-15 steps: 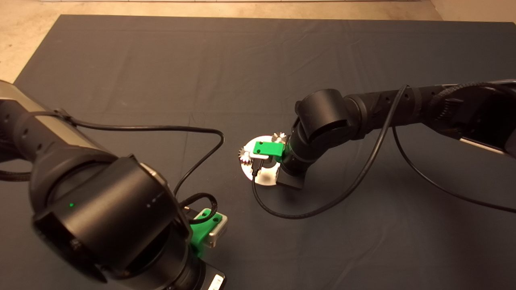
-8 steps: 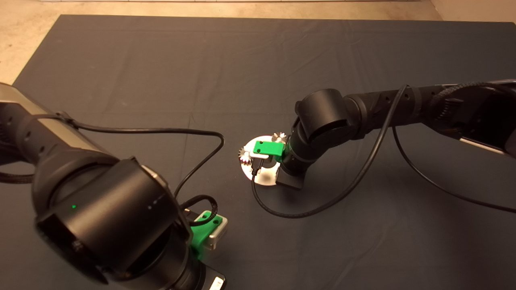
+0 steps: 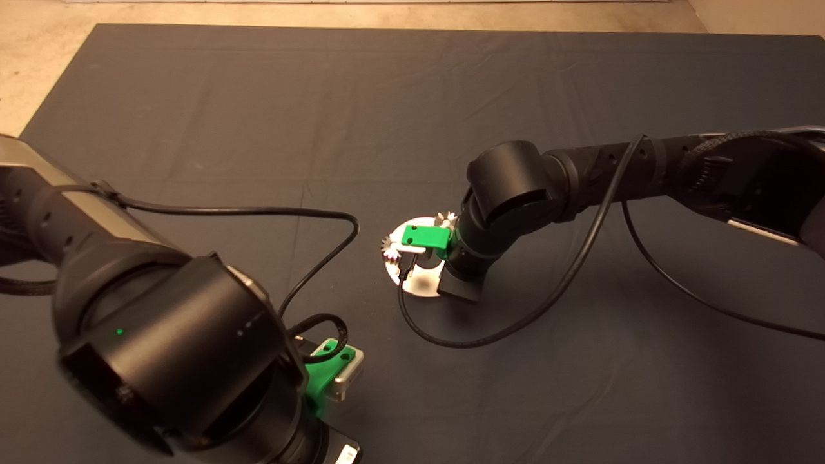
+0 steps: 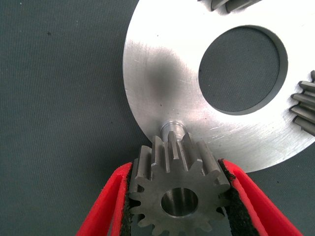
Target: Install three planetary gears onto the carrier pins
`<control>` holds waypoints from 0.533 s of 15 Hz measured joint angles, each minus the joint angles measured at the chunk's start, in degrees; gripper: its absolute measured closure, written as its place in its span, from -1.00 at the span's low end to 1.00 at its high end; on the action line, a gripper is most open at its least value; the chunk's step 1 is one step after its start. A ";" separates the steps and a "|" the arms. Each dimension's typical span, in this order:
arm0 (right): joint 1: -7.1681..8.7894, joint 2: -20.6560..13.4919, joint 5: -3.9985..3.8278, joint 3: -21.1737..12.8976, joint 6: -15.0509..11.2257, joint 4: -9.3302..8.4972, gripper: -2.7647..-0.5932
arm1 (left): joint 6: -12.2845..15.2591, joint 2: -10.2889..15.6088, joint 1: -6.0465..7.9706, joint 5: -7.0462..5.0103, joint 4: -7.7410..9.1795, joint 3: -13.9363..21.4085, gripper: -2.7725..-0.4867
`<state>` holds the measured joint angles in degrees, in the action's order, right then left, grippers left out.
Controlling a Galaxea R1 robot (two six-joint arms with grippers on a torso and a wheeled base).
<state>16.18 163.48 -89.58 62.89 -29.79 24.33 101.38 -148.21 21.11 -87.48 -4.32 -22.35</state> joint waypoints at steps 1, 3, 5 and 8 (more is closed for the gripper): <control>0.02 0.26 -0.06 0.22 -0.09 -0.01 0.56 | 0.00 -0.02 -0.01 0.00 0.00 0.00 -0.36; 0.02 0.56 -0.02 0.44 -0.11 -0.02 0.56 | 0.00 0.00 -0.01 0.00 0.00 0.00 -0.36; 0.02 0.67 0.02 0.54 -0.13 0.00 0.56 | 0.00 0.00 0.00 -0.02 0.00 0.00 -0.36; 0.02 0.69 0.09 0.61 -0.16 0.09 0.56 | 0.00 0.00 0.00 0.00 -0.01 0.00 -0.36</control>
<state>16.20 164.17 -89.49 63.50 -29.95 24.42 101.38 -148.21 21.11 -87.48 -4.33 -22.35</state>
